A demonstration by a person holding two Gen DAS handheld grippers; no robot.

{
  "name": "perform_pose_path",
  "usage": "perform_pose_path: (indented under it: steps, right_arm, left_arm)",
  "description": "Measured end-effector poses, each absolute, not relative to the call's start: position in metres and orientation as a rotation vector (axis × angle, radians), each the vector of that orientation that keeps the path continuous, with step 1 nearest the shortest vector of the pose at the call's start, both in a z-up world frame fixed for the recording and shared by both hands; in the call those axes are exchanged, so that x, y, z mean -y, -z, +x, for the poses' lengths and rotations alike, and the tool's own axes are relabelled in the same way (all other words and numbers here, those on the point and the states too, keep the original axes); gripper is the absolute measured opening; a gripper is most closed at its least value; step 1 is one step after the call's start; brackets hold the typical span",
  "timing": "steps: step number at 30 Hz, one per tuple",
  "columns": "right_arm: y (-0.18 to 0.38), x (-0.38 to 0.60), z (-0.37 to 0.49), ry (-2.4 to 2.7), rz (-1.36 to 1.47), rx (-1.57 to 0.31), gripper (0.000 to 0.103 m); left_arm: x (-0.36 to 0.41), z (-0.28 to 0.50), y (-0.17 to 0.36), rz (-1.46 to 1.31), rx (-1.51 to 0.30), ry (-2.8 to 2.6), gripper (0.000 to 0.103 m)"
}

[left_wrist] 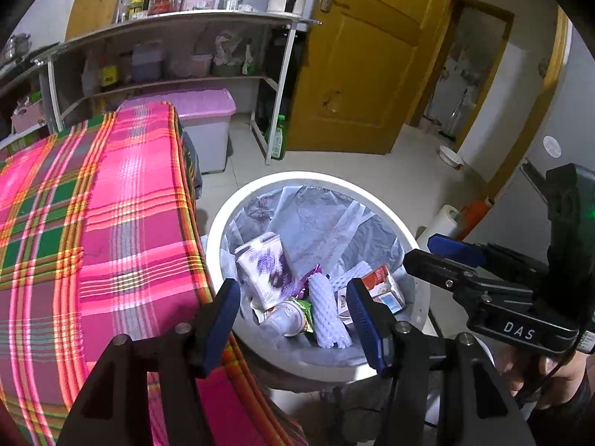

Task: Collect trash

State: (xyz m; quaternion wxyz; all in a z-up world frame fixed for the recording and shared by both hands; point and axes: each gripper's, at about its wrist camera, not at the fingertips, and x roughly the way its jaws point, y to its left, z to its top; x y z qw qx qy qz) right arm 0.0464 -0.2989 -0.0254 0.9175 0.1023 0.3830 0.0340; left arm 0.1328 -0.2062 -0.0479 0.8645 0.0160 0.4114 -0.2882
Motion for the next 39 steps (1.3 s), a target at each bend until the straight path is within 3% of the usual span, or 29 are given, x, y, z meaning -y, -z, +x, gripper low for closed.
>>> perform_pose_path:
  steps: [25,39]
  right_arm:
    - [-0.023,0.231,-0.037,-0.079,0.094,-0.682,0.058]
    - [-0.023,0.218,-0.058,-0.095,0.097,-0.661,0.058]
  left_arm:
    - [0.148,0.043,0.003,0.045,-0.672,0.516,0.059]
    - [0.128,0.003,-0.008,0.043,-0.615,0.494,0.059]
